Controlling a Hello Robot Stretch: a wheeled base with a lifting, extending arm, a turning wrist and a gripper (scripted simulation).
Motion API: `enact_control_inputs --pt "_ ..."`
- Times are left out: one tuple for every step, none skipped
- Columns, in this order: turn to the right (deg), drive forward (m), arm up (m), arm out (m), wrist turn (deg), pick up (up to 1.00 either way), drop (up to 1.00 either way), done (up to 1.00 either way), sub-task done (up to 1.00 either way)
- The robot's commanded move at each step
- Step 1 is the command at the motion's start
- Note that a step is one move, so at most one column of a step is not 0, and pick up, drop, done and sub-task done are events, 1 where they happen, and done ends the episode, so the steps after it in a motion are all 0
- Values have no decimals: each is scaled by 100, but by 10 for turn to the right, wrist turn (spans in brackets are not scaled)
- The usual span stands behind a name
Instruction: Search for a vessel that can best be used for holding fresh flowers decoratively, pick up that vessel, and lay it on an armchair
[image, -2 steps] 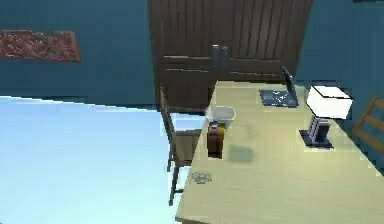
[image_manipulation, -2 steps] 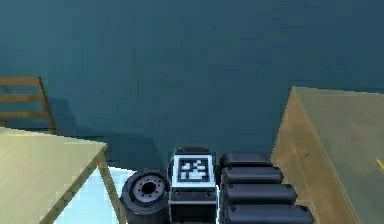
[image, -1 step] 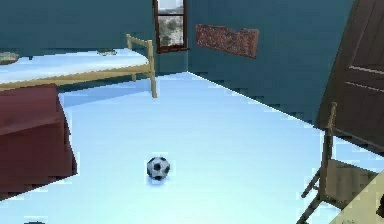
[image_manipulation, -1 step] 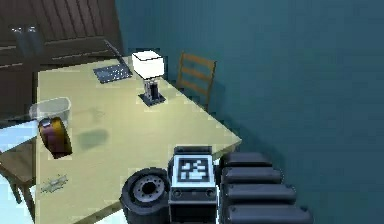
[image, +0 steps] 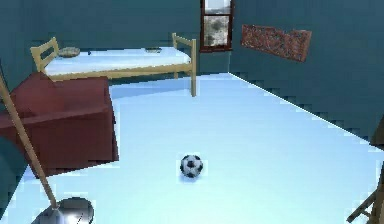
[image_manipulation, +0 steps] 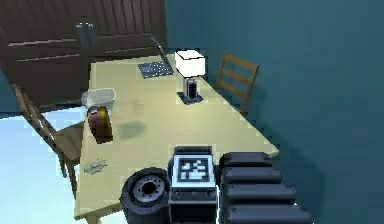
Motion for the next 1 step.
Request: enact_control_inputs --pt "0 45 0 0 0 0 0 0 0"
